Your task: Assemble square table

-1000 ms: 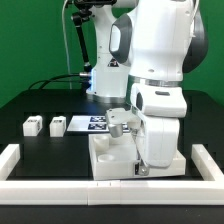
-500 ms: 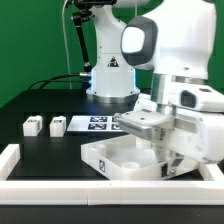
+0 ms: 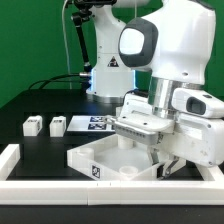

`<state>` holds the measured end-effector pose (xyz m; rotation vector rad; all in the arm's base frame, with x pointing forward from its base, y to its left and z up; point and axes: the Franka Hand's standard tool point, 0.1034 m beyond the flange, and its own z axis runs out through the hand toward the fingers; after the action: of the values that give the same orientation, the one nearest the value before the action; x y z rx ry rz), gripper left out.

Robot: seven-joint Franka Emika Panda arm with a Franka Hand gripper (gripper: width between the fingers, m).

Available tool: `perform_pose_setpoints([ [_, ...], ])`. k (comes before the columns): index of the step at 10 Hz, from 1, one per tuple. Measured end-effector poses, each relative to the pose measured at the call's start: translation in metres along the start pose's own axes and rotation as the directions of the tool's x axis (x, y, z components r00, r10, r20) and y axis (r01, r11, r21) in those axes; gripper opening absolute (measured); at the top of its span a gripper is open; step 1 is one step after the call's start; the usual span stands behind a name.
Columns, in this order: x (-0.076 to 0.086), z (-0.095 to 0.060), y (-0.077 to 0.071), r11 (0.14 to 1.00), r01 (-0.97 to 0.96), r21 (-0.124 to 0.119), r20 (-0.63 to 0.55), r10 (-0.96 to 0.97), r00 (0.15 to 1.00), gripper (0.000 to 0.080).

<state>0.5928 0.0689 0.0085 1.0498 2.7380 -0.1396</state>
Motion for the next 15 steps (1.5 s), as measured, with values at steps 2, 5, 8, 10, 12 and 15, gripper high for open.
perform_pose_setpoints([
  [2, 0.008, -0.001, -0.006, 0.976, 0.219, 0.009, -0.003, -0.219, 0.976, 0.0058],
  [5, 0.018, -0.003, -0.007, 0.899, 0.438, 0.014, -0.017, -0.438, 0.899, 0.0058],
  [8, 0.017, -0.003, -0.011, 0.823, 0.568, 0.022, -0.017, -0.568, 0.823, 0.0058],
  [10, 0.018, -0.003, -0.011, 0.679, 0.734, 0.008, -0.013, -0.734, 0.679, 0.0058],
  [12, 0.019, -0.003, -0.012, 0.6, 0.798, -0.054, 0.023, -0.798, 0.602, 0.0068],
  [15, 0.024, -0.007, -0.011, 0.562, 0.827, -0.017, -0.04, -0.827, 0.561, 0.0074],
])
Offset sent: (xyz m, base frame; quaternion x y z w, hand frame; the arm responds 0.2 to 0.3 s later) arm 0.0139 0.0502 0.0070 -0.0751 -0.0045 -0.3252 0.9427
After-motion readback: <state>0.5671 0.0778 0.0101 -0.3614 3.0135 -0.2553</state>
